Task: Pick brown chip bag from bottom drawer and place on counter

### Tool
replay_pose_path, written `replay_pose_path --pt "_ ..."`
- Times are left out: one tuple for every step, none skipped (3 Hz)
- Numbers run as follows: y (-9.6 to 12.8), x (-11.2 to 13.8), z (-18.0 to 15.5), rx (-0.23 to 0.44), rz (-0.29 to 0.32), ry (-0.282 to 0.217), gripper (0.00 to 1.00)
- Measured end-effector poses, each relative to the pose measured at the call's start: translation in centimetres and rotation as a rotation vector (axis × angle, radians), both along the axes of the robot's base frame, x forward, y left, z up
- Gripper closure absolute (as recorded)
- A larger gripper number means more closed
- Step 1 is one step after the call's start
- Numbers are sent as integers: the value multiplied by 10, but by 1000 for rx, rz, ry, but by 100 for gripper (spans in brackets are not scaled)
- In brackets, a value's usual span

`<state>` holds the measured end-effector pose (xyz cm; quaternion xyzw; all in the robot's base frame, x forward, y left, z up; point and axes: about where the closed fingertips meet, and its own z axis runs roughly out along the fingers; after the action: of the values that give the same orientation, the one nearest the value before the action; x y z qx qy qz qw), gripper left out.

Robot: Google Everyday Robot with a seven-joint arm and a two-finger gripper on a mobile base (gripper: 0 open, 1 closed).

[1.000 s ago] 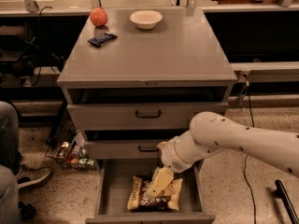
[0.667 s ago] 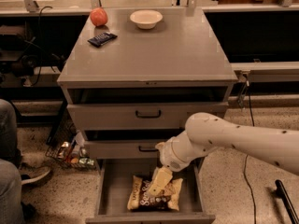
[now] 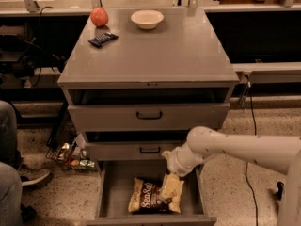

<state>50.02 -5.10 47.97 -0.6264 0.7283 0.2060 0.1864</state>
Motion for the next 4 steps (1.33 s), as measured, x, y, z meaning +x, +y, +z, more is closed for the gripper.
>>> replay_pose_path --pt "-28 4 -42 2 -26 -15 0" --pt "-58 8 -78 21 -98 -36 0" --pt "-57 7 -82 25 -103 -34 0" --pt "-62 6 -123 44 -141 -29 0"
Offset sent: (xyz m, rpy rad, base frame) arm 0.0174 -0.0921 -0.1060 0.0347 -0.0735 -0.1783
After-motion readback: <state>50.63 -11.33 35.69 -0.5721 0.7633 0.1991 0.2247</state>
